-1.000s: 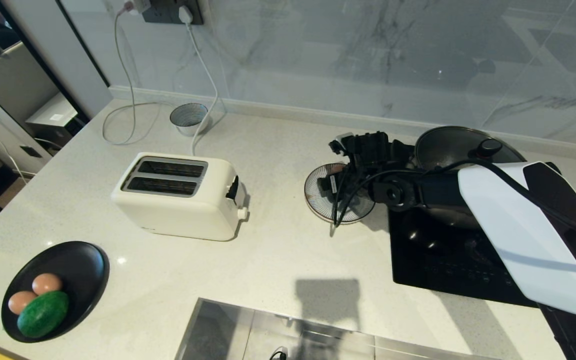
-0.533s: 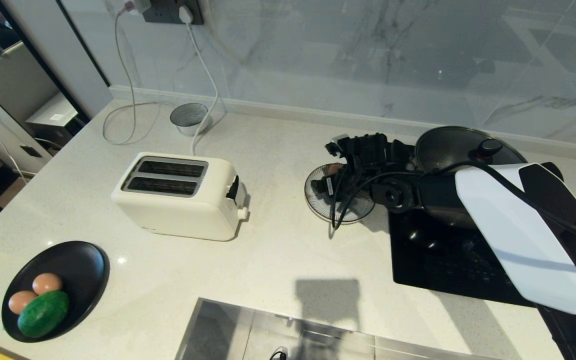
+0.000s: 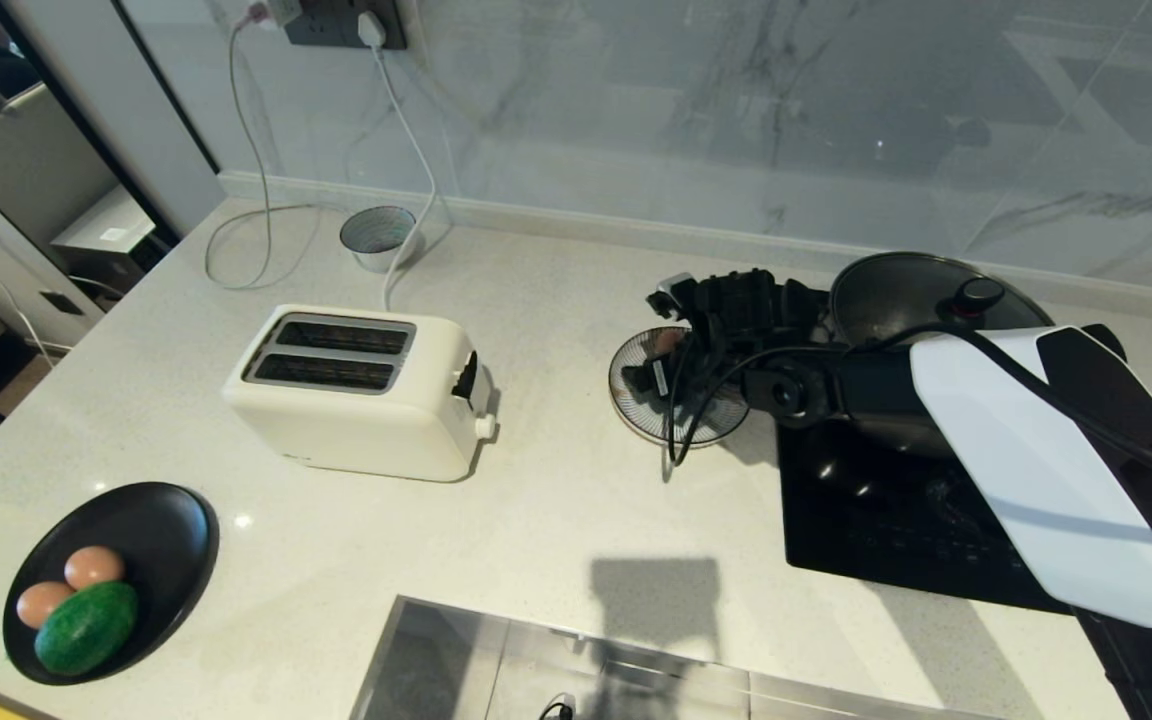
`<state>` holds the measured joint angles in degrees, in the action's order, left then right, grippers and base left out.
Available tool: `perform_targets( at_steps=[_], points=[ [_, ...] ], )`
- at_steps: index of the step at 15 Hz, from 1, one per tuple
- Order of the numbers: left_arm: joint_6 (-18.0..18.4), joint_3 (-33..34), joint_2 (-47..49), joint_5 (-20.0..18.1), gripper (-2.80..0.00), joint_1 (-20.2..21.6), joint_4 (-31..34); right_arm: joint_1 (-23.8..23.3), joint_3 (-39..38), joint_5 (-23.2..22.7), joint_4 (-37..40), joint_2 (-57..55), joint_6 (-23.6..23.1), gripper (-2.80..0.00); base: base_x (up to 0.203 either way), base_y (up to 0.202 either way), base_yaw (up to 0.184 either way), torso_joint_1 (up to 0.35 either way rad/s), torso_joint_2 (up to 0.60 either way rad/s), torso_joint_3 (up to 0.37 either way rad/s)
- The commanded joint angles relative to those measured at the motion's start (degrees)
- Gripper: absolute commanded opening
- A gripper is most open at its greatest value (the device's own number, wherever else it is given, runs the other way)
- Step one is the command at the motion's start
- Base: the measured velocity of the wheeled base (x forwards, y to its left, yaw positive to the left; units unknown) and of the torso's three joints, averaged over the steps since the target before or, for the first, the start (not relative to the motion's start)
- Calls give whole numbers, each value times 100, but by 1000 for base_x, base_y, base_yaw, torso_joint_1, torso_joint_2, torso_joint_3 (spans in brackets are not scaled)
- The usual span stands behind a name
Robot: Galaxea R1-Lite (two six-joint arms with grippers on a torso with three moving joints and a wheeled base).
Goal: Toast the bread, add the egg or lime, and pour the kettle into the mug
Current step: Pick up the egg
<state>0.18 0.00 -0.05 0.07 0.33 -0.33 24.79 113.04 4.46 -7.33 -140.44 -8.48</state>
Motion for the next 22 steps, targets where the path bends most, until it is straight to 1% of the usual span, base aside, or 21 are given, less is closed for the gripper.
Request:
perform_targets(
  at_steps=[1,6,20,21,22],
  points=[
    [-1,0,-4,1,-280,2,-4,-37,16,2,-6,-2,-4,0,0,0,0,0,0,0],
    [-1,0,-4,1,-280,3,-2,-161,34,-7,-14,-19,-4,0,0,0,0,0,0,0],
    [-1,0,-4,1,-280,11,-2,-168,60,-16,-32,-133,-4,0,0,0,0,0,0,0],
    [-1,0,-4,1,-280,10,-2,-168,60,-24,-32,-133,-4,-280,0,0,0,0,0,0],
    [-1,0,-4,-7,-280,2,-2,-168,60,-60,-32,-133,5,-280,0,0,0,0,0,0]
  ],
)
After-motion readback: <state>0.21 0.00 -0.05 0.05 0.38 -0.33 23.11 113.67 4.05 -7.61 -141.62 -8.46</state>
